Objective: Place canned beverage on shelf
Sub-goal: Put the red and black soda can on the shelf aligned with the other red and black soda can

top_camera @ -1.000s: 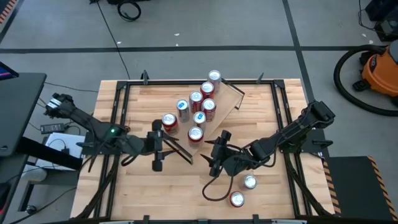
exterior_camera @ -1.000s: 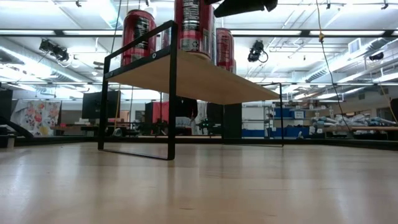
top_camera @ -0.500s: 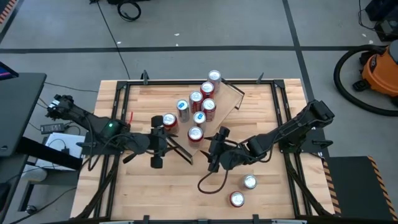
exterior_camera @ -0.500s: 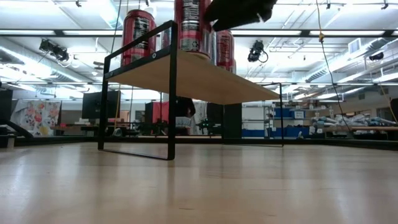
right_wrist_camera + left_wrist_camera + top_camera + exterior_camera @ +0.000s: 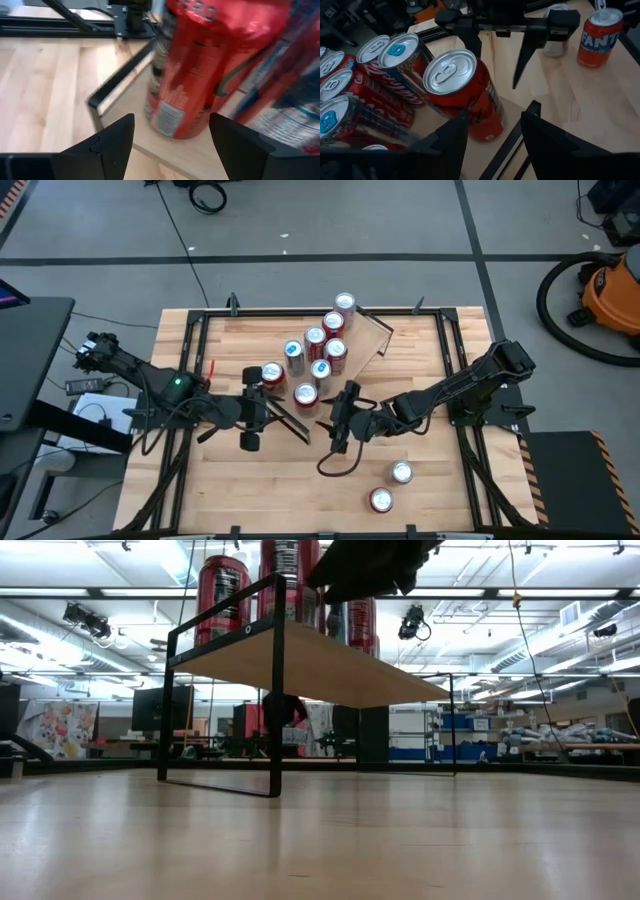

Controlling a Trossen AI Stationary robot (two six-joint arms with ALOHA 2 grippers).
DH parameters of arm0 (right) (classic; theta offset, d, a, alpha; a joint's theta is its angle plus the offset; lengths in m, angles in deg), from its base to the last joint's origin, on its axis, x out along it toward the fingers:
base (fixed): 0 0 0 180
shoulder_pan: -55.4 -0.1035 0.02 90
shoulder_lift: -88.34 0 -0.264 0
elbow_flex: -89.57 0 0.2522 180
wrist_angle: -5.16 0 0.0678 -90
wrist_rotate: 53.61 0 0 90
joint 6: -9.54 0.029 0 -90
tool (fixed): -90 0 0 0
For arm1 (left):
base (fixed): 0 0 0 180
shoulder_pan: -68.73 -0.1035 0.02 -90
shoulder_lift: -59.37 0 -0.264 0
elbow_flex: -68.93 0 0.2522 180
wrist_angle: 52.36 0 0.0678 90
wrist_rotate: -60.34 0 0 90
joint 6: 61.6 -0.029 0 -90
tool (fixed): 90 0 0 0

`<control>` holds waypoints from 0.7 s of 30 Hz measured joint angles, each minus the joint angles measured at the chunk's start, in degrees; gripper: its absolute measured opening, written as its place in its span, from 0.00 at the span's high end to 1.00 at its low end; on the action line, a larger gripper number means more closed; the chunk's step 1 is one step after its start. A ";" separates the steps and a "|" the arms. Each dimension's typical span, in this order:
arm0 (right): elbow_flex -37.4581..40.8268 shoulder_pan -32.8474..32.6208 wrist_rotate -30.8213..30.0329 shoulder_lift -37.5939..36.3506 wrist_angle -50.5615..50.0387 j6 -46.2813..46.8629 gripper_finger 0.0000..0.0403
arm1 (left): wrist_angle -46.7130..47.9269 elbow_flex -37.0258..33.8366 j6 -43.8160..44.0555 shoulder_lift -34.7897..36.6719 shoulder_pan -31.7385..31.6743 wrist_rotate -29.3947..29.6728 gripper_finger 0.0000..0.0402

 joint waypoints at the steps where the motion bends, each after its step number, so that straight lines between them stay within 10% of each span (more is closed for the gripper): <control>1: 0.00 -0.05 -0.55 0.00 -0.18 0.01 0.34 | 0.16 0.00 -0.02 0.00 0.00 0.00 0.52; 21: 0.00 1.98 4.14 0.00 2.50 -1.15 0.34 | -0.09 -0.02 -1.51 0.31 0.00 0.22 0.52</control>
